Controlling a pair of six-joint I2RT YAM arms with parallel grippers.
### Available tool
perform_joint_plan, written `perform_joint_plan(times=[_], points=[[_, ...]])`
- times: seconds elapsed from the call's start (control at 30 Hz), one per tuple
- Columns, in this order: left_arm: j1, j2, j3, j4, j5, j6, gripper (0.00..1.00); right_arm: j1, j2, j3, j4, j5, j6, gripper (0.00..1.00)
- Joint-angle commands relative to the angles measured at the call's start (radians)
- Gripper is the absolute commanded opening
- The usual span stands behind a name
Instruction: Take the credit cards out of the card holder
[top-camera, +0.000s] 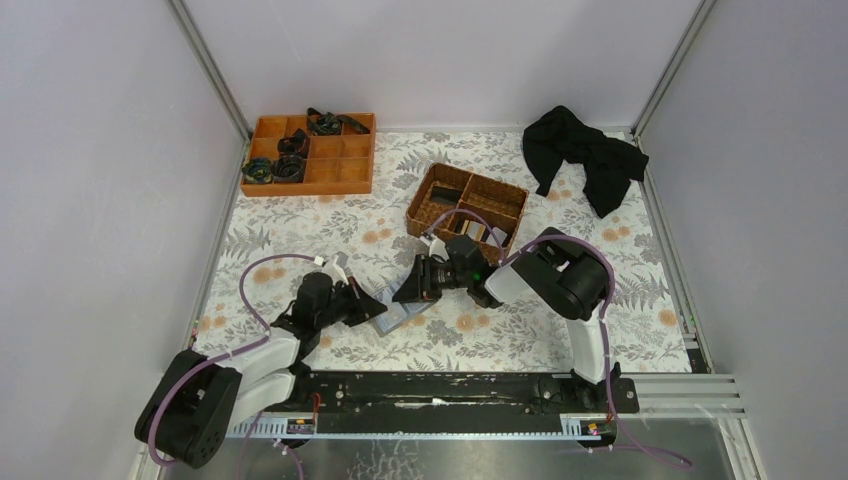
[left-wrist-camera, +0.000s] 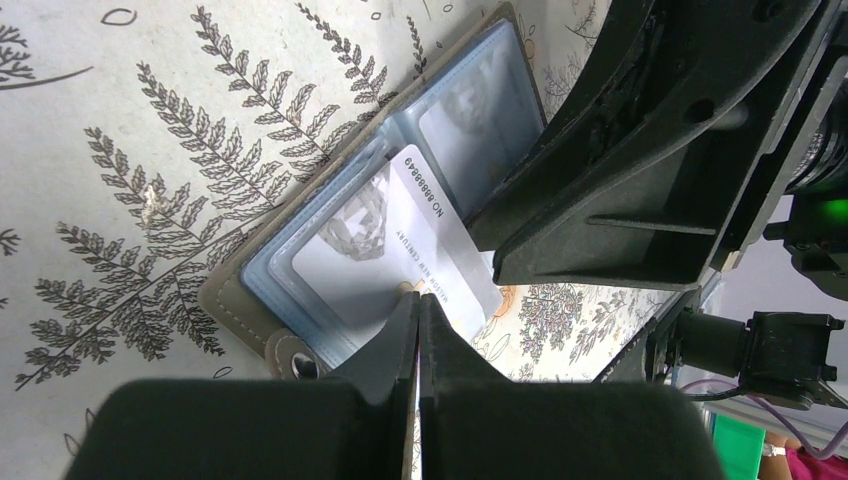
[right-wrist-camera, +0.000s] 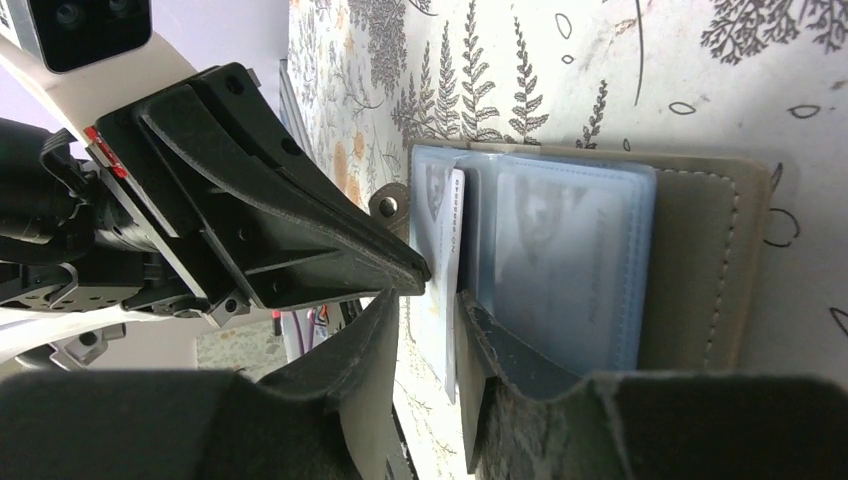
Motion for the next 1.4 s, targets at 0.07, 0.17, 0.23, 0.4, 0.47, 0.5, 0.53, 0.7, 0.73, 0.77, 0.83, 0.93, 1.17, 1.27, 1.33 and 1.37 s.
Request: perform_joint_plan(times=[0.07,0.17,0.23,0.4,0.47,0.5,0.53,0.7,0.73,0.77,0.83,0.93,1.17,1.27,1.33,1.37], points=[[-0.006,0.016,-0.011,-0.039,-0.015,0.027,0.00,0.029,-0.019,0.017,0.154,-0.098,0.048,0.34],[-0.006,0.027,-0.008,-0.031,-0.013,0.028,0.00,0.029,-0.023,0.025,0.115,-0.093,0.024,0.35],[-0.006,0.029,-0.011,-0.022,-0.009,0.026,0.00,0.030,-0.011,0.035,0.103,-0.096,0.018,0.35],[-0.006,0.027,-0.017,-0.010,-0.007,0.022,0.00,0.052,0.029,0.066,0.082,-0.104,0.009,0.35],[-0.005,0.026,-0.020,-0.004,-0.006,0.020,0.00,0.065,0.035,0.079,0.055,-0.105,-0.001,0.35],[-0.006,0.027,-0.021,-0.003,-0.007,0.020,0.00,0.073,0.036,0.085,0.041,-0.104,-0.010,0.35],[-0.006,0.027,-0.021,-0.001,-0.006,0.020,0.00,0.079,0.036,0.088,0.029,-0.095,-0.015,0.35],[-0.006,0.030,-0.027,0.015,-0.001,0.014,0.00,0.084,0.046,0.092,0.022,-0.084,-0.020,0.32],[-0.006,0.029,-0.029,0.014,0.001,0.014,0.00,0.084,0.048,0.093,0.021,-0.084,-0.019,0.28],[-0.006,0.025,-0.029,0.012,0.001,0.014,0.00,0.083,0.050,0.096,0.021,-0.084,-0.019,0.23],[-0.006,0.015,-0.032,0.004,-0.003,0.012,0.00,0.083,0.052,0.093,0.021,-0.082,-0.019,0.15],[-0.005,-0.012,-0.029,-0.019,-0.026,0.009,0.00,0.084,0.040,0.082,0.021,-0.080,-0.022,0.09],[-0.006,-0.096,0.038,-0.127,-0.085,0.022,0.00,0.083,0.013,0.069,0.010,-0.073,-0.031,0.30],[-0.006,-0.164,0.075,-0.218,-0.110,0.023,0.00,0.083,0.011,0.072,0.008,-0.074,-0.033,0.31],[-0.006,-0.229,0.108,-0.305,-0.124,0.017,0.00,0.084,0.013,0.077,-0.007,-0.072,-0.041,0.31],[-0.006,-0.281,0.120,-0.344,-0.129,0.008,0.00,0.084,0.013,0.080,-0.014,-0.069,-0.045,0.31]])
